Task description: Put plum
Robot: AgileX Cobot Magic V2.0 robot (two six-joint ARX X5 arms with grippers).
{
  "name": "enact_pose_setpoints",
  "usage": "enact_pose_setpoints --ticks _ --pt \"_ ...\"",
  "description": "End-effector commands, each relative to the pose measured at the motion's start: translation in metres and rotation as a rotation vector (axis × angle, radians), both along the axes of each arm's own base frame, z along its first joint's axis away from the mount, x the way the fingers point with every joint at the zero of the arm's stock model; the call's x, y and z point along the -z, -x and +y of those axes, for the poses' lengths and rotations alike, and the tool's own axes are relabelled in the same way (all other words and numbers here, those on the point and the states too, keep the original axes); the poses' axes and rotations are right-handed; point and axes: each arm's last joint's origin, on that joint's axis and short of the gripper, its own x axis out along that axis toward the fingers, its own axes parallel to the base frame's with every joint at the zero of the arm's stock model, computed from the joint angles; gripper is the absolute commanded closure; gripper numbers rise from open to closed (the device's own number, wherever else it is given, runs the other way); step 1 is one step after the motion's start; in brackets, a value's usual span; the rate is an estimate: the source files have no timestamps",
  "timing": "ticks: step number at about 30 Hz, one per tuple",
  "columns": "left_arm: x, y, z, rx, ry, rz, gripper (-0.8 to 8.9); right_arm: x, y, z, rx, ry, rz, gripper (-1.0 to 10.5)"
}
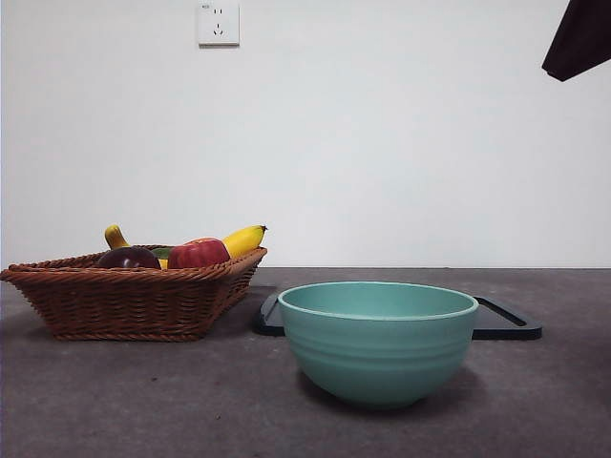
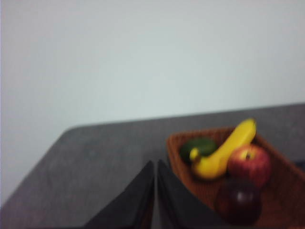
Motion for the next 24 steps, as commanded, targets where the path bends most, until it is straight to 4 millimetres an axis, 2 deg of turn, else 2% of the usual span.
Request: enact_pose_setpoints --ticks 1,9,20,24 --pt "0.012 -0.001 0.0 -0.009 0.011 0.001 8.05 -0.004 -0.001 0.002 -0.015 -0.006 -0.02 9.4" --pt "0.042 -0.003 0.001 -0.01 0.035 0.048 8.05 -0.004 -0.001 0.002 -0.016 -0.006 -0.021 9.4" --pt "0.062 -0.003 0.001 -0.014 0.043 0.229 8.05 -0.004 -0.001 0.002 -0.016 -0.006 -0.021 9.4" --pt "0.063 -0.002 0.001 -0.014 0.043 0.239 8.05 -0.004 -0.001 0.002 -0.016 -0.006 -0.021 9.4"
